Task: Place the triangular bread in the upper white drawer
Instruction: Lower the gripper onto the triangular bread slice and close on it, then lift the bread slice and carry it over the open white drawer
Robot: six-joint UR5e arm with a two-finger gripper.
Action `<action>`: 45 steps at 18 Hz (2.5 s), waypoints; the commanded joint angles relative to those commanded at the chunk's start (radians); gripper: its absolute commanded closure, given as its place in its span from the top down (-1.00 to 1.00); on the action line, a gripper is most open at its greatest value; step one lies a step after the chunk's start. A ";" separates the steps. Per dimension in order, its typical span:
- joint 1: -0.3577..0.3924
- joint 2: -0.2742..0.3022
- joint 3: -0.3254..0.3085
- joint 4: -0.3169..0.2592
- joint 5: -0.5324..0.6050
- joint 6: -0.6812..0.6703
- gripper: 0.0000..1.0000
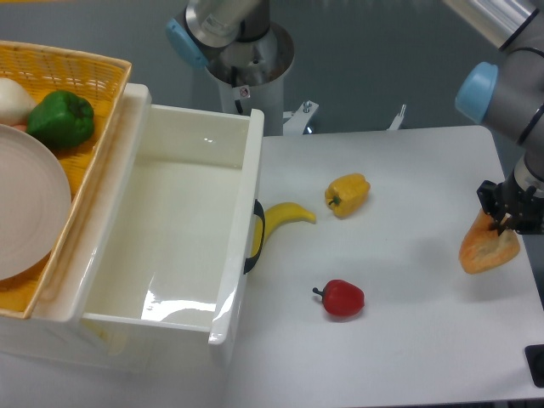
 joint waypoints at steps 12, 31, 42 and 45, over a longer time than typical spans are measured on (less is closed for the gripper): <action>-0.038 0.011 0.008 0.002 0.014 -0.038 -1.00; -0.179 0.367 -0.098 -0.006 -0.322 -0.620 -1.00; -0.357 0.472 -0.176 -0.005 -0.436 -0.876 -1.00; -0.414 0.497 -0.210 -0.006 -0.433 -0.874 -1.00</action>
